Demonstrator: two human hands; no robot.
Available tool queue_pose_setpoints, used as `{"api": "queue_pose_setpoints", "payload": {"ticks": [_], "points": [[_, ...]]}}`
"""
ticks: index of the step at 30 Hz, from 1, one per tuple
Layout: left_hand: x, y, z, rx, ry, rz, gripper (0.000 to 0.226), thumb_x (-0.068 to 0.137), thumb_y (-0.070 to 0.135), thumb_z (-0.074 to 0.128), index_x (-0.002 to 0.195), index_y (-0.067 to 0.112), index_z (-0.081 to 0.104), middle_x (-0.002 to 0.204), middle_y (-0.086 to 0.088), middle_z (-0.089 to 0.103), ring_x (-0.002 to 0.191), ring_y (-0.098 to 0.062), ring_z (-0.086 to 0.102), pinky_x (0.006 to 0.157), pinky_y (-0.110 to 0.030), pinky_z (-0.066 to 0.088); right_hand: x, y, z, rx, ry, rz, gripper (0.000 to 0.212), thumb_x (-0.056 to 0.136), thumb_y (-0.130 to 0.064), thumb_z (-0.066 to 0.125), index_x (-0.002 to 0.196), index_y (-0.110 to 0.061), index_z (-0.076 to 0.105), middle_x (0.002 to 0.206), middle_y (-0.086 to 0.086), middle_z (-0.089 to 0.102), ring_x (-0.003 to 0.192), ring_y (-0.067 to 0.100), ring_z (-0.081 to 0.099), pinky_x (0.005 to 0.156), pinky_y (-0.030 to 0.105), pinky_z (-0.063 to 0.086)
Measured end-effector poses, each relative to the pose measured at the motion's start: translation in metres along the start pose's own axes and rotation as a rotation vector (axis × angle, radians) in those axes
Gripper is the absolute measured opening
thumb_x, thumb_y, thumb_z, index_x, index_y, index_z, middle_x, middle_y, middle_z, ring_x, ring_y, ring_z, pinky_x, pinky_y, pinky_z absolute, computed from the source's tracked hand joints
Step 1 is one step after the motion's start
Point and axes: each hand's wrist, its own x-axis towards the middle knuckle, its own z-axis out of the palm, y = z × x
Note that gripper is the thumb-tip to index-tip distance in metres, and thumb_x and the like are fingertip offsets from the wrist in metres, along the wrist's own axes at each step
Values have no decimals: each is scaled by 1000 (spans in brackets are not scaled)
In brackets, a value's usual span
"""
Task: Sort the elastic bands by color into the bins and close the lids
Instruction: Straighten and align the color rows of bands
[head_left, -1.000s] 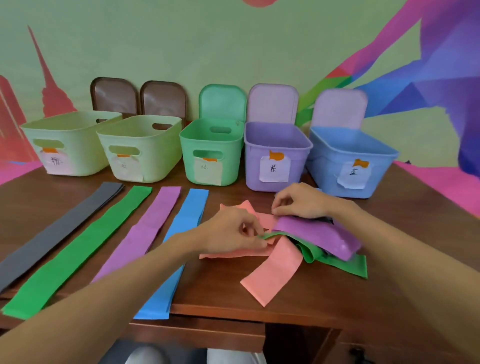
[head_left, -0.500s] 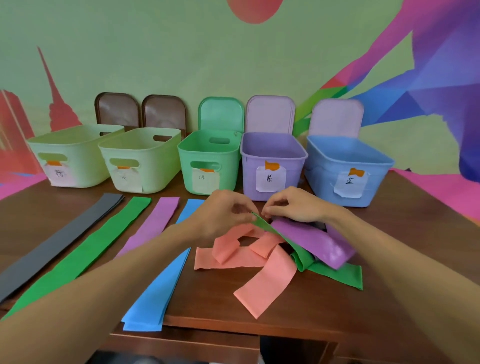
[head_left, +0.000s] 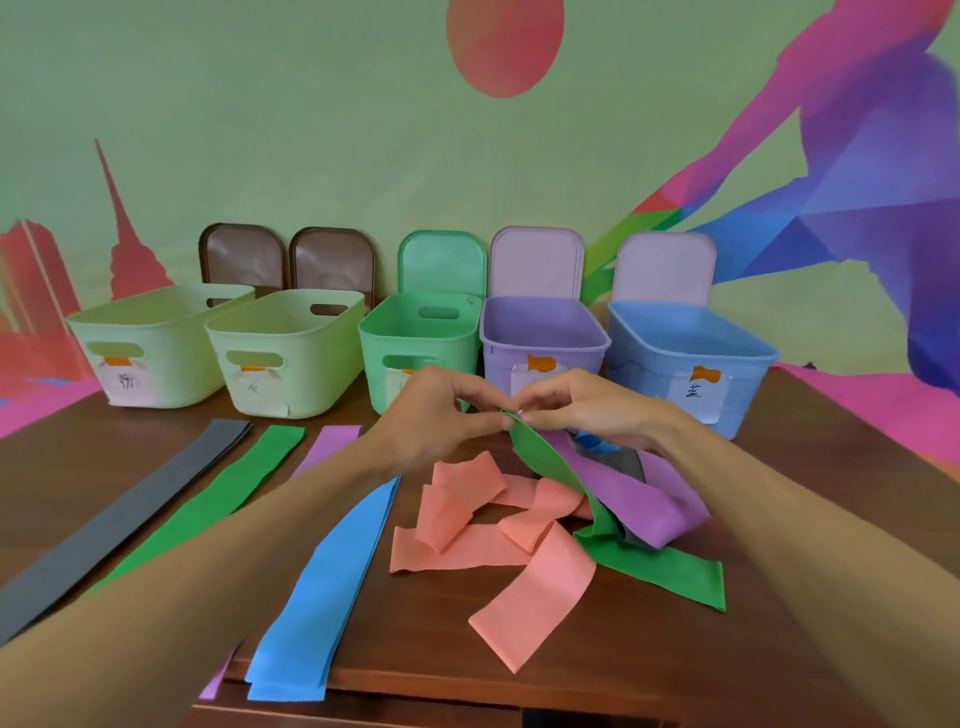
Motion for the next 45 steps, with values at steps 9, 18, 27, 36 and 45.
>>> {"api": "queue_pose_setpoints", "payload": {"ticks": [9,18,27,36,45], "points": [[7,3,3,-95,43,-22,18,82,5,70,98,10,74,77,5,70,57,7,56,60,-7,42,-8,-11,-12,-44,202,-27,1,84,-13,71,85,-14,71,79,-7,67,69,-4,58,66,8,44],[24,-1,22,-266,35,-241,40,87,5,61,125,7,51,106,-14,67,90,-19,62,72,-24,49,-4,-24,-43,-263,783,33,9,75,-16,76,73,-19,68,68,-4,65,65,6,58,60,15,42],[35,6,39,-410,-72,-309,39,88,16,65,125,14,51,104,2,65,96,-8,61,82,-23,45,2,-61,-50,73,819,-220,21,83,-3,68,75,-20,61,68,-1,62,51,-2,53,58,15,45],[31,7,42,-395,-119,-284,17,94,10,54,103,15,67,111,-8,70,101,-19,65,92,-33,49,23,-90,-42,355,1074,-303,22,88,-4,61,76,-20,54,69,1,58,45,11,51,44,26,40],[21,13,4,-461,142,-171,17,96,17,52,92,13,67,81,2,72,70,-9,68,59,-22,54,34,-103,-45,560,1226,-286,18,92,-3,54,81,-16,50,80,10,58,48,13,60,55,29,53]]}}
